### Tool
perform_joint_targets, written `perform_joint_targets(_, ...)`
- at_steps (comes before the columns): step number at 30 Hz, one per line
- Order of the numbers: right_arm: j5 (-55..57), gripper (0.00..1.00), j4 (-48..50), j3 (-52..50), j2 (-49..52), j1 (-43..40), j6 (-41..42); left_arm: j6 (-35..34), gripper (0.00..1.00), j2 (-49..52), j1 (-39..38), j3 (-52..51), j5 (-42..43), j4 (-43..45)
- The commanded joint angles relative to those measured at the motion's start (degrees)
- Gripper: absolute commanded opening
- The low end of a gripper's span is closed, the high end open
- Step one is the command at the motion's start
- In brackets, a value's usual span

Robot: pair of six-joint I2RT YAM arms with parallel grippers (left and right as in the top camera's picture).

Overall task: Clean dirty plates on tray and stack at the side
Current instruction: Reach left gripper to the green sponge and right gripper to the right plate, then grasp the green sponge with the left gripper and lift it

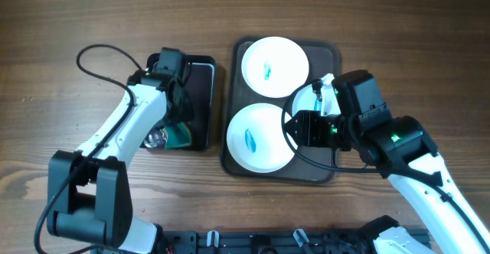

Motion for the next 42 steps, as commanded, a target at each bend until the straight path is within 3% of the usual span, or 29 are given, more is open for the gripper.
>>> perform_joint_targets(1,1.1,0.56,0.6,-0.5,0.1,0.3,0.4,0.7,0.53,0.8,1.1,0.0,-5.3,3.1)
perform_joint_targets(9,1.1,0.56,0.6,-0.5,0.1,0.3,0.4,0.2,0.50,5.7,1.1,-6.5,-4.7,10.2)
perform_joint_targets(13,1.1,0.56,0.7,-0.5,0.1,0.3,0.4,0.6,0.28,8.0,0.9,-6.8,-2.0,10.8)
perform_joint_targets(15,1.1,0.56,0.9,-0.5,0.1,0.3,0.4,1.0,0.09,7.5,0.9,-5.7,-2.0,11.4)
perform_joint_targets(17,1.1,0.56,1.0,-0.5,0.1,0.3,0.4,2.1,0.04,7.0,0.9,-3.7,-1.7,11.1)
perform_joint_targets(20,1.1,0.56,1.0,-0.5,0.1,0.3,0.4,4.3,0.05,6.1,0.9,-0.3,-1.3,10.4)
perform_joint_targets(25,1.1,0.56,1.0,-0.5,0.1,0.3,0.4,5.5,0.43,5.6,0.9,1.6,-0.2,10.4)
perform_joint_targets(29,1.1,0.56,0.9,-0.5,0.1,0.3,0.4,5.4,0.59,5.6,0.9,1.6,3.1,6.9)
perform_joint_targets(33,2.8,0.61,0.0,-0.5,0.1,0.3,0.4,2.1,0.62,5.6,0.9,1.6,8.1,2.4)
perform_joint_targets(38,9.4,0.64,-3.3,-0.5,0.1,0.3,1.9,-3.9,0.50,5.6,0.9,0.8,8.2,1.1)
perform_joint_targets(42,9.6,0.64,-4.3,-0.5,0.4,0.3,1.7,-6.3,0.46,6.1,0.9,-1.6,6.9,4.3)
